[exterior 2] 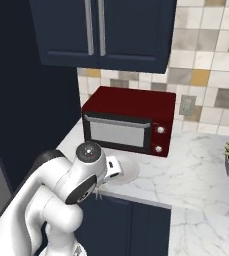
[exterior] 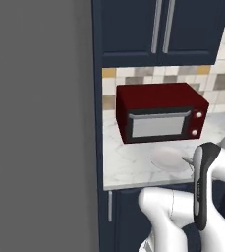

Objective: Place the fish on the rack of the oven, and slide the rack back inside. Close the oven door.

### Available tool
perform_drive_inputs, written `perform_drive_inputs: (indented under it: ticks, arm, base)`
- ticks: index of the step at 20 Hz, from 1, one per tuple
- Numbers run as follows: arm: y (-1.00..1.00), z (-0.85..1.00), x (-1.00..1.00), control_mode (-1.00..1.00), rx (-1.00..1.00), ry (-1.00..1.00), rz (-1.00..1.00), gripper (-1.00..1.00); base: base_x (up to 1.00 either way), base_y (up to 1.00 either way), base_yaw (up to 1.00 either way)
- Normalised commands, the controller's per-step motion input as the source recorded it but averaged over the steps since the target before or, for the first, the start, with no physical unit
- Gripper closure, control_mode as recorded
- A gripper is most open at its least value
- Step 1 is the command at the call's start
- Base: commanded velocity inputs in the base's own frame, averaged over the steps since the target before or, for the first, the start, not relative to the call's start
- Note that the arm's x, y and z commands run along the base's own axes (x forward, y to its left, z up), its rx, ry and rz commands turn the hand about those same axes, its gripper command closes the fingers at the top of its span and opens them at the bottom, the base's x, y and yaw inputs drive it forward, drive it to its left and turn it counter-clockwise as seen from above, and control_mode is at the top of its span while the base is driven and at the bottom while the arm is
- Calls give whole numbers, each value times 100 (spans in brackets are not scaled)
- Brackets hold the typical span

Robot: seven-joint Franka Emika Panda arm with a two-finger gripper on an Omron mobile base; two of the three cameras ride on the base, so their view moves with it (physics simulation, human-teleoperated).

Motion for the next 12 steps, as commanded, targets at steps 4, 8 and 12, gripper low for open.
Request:
perform_drive_inputs:
  ticks: [4,8,12]
  arm:
    - [0,0,0,100,0,0,0,100]
    - [0,0,0,100,0,0,0,100]
    - [0,0,0,100,0,0,0,100]
  base:
    - [-98,61,35]
    - [-100,10,7]
    - [-100,-58,0]
